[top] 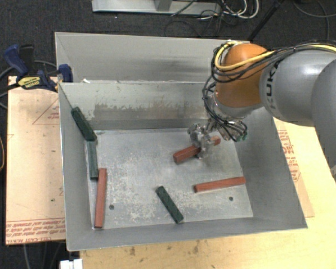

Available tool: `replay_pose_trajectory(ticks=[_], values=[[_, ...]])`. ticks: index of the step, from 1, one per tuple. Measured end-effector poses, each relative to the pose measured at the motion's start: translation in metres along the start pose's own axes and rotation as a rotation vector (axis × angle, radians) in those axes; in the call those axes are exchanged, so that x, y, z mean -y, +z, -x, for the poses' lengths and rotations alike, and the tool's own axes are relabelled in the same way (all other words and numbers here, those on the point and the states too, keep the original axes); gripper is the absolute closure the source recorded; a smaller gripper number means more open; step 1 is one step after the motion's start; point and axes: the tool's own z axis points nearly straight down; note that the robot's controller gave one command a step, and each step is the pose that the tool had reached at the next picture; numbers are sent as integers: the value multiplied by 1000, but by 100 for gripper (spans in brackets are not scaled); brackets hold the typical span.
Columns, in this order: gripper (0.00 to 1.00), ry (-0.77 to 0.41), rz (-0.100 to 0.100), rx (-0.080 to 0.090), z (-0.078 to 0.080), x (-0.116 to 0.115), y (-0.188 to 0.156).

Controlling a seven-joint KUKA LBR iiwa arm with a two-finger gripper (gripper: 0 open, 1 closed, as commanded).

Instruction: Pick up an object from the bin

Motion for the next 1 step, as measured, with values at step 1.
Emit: replay_pose_trajectory(ticks=[1], values=[[100,17,-4,9,-4,-22,-146]])
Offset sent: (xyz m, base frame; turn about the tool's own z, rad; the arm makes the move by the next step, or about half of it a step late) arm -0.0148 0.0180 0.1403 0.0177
